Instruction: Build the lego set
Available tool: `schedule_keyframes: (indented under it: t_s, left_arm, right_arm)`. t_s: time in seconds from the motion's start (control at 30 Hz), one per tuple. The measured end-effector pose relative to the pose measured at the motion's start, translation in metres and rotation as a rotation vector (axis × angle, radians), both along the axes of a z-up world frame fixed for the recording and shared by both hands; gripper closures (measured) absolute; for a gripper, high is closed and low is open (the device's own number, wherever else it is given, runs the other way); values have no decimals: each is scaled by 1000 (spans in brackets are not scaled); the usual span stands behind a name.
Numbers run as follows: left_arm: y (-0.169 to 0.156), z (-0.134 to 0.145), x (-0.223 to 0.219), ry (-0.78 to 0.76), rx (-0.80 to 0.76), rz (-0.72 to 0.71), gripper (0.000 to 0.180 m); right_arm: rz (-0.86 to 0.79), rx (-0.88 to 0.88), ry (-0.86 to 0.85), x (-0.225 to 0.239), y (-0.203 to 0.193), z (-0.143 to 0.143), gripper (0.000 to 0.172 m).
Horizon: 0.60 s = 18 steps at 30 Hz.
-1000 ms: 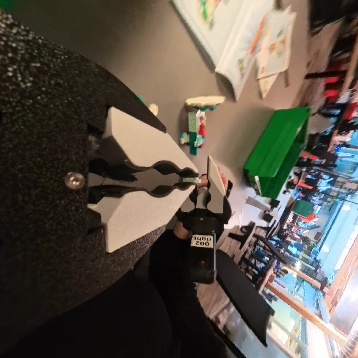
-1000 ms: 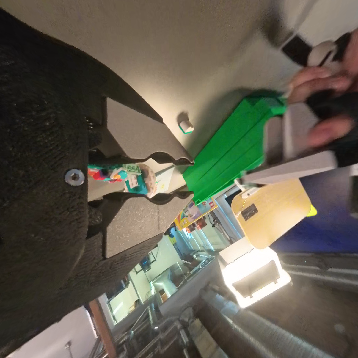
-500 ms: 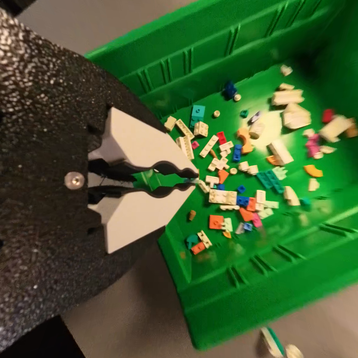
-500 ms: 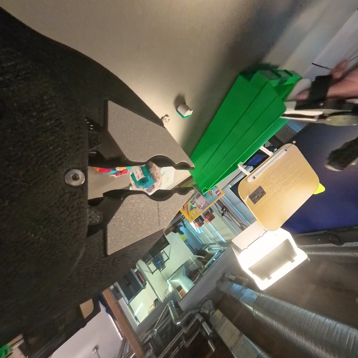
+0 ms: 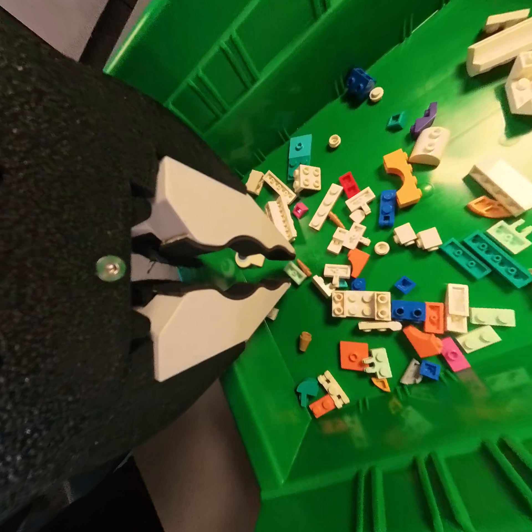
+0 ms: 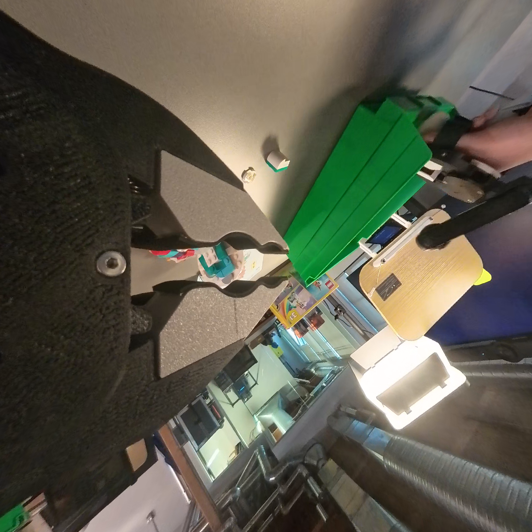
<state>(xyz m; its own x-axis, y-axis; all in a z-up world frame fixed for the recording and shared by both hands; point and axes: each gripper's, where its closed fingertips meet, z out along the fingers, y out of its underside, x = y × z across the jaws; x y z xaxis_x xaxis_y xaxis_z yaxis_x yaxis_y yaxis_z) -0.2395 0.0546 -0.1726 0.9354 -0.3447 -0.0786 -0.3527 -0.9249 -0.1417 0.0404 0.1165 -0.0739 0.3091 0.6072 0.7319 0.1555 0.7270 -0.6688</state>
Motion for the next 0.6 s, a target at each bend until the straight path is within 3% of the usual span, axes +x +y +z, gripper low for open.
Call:
schedule_keyframes:
  t_s: [0.17,0.27,0.37,0.5,0.6]
  left_arm:
    - [5,19,1,40,122,49,173]
    - [19,63,37,45,430,0,176]
    - [17,101,114,-56,702,-186,180]
    - [-14,86,226,-249,700,-544,180]
    - [0,54,248,-268,664,-485,179]
  right_arm:
    - [-7,1,7,1,1,1,159]
    - [-12,-1,13,2,2,2,159]
    - [-15,-8,12,2,4,2,159]
    - [-12,-14,0,0,4,-1,159]
    - [-14,-14,-7,0,4,-2,159]
